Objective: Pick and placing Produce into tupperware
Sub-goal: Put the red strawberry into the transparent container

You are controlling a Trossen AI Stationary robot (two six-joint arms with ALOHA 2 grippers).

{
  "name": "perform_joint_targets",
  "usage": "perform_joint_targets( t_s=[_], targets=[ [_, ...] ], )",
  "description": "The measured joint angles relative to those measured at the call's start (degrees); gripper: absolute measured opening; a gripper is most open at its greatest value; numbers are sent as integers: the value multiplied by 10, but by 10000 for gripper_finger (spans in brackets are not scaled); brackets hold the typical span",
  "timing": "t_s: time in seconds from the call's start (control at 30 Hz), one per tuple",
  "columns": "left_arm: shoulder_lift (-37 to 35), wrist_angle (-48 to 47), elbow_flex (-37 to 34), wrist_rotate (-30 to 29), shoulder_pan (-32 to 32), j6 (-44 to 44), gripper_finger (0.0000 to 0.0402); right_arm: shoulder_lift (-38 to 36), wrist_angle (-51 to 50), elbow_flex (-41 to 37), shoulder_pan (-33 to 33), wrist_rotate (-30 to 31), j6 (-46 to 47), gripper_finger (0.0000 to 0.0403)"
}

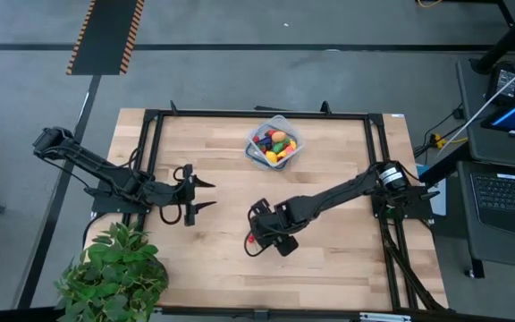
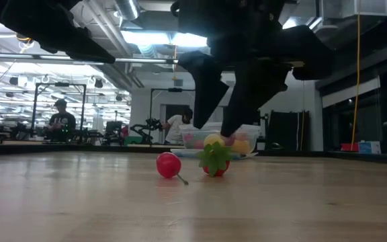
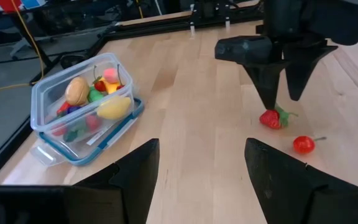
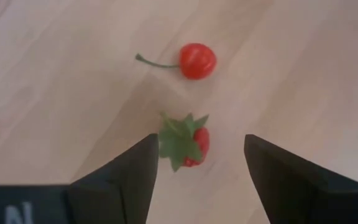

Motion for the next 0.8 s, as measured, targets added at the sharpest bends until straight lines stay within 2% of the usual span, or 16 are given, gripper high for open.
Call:
perform_joint_targets(
  t_s=[0.8],
  targets=[
    [0, -6, 0, 0, 0, 2, 230, 36, 9, -1, -1, -4, 19, 239]
  ],
)
